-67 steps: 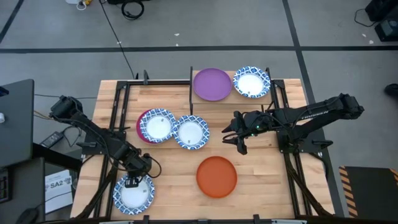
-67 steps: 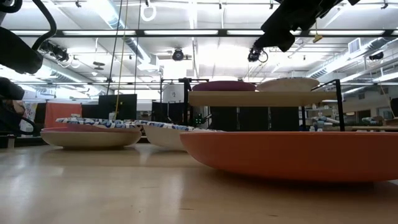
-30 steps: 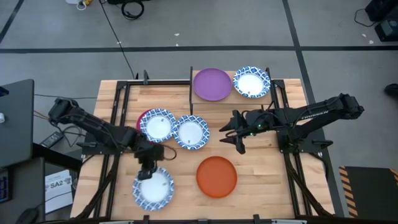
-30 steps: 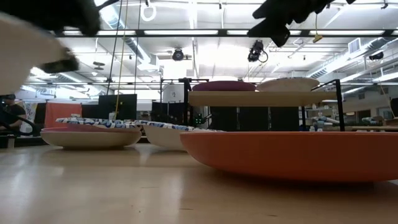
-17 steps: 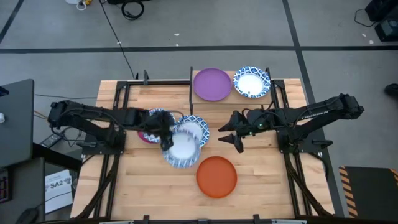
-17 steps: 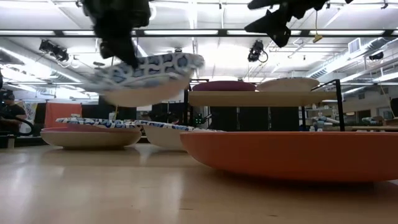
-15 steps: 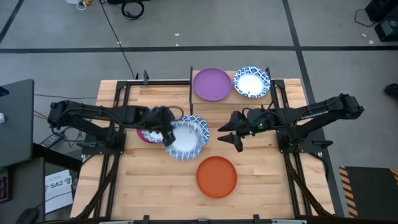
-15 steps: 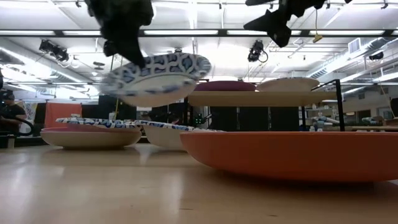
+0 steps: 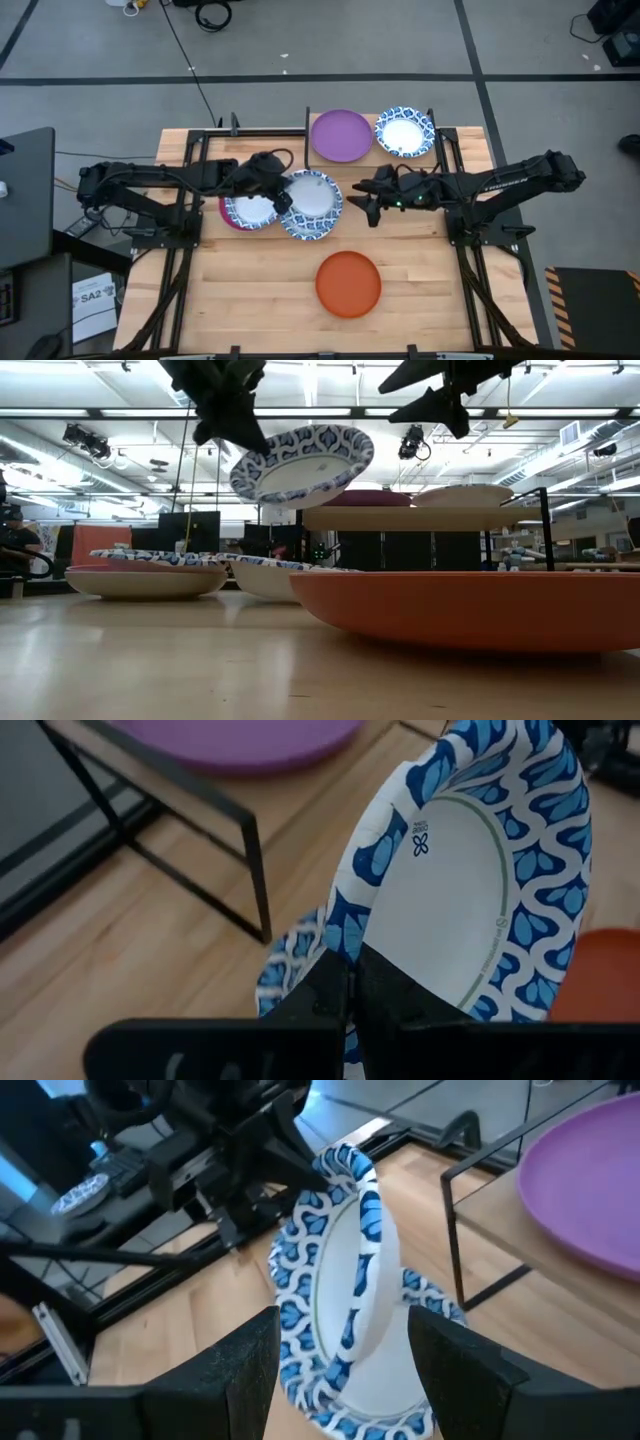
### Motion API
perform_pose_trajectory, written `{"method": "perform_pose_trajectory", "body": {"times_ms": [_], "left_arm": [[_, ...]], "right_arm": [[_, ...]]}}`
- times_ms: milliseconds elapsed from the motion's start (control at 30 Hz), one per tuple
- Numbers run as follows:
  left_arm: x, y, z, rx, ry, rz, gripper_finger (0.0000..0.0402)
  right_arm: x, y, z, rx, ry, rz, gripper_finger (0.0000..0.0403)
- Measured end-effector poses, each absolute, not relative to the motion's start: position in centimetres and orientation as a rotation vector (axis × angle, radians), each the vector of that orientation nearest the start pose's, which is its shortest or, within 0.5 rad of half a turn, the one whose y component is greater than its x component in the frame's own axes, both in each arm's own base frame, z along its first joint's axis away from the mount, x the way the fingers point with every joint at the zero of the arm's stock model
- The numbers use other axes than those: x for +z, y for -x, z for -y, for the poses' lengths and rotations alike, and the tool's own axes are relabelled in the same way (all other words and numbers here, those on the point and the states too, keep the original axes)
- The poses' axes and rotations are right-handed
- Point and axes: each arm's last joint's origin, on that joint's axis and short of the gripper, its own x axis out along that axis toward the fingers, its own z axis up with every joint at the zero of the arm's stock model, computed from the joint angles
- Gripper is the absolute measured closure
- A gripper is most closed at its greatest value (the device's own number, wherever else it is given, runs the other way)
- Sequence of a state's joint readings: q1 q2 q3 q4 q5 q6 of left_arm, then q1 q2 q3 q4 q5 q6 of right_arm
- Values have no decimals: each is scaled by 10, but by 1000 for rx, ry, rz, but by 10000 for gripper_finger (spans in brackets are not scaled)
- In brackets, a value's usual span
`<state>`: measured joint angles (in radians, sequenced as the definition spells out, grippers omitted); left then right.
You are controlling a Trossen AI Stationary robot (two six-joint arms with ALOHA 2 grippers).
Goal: Place and stack plates onto a shelf
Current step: Stack the white patterned bowl on top of the white patterned bowl on the shelf
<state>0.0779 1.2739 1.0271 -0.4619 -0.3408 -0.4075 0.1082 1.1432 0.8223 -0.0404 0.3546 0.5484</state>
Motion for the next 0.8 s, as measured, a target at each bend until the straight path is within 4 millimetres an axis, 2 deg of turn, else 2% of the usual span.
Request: {"method": "perform_pose_trajectory", "body": {"times_ms": [633, 800], "left_arm": [[303, -273, -31, 513, 304, -481, 388], [306, -275, -31, 508, 310, -448, 388]], "right_arm": [[292, -252, -11, -359, -491, -238, 176], [288, -260, -11, -370, -480, -230, 177]]}}
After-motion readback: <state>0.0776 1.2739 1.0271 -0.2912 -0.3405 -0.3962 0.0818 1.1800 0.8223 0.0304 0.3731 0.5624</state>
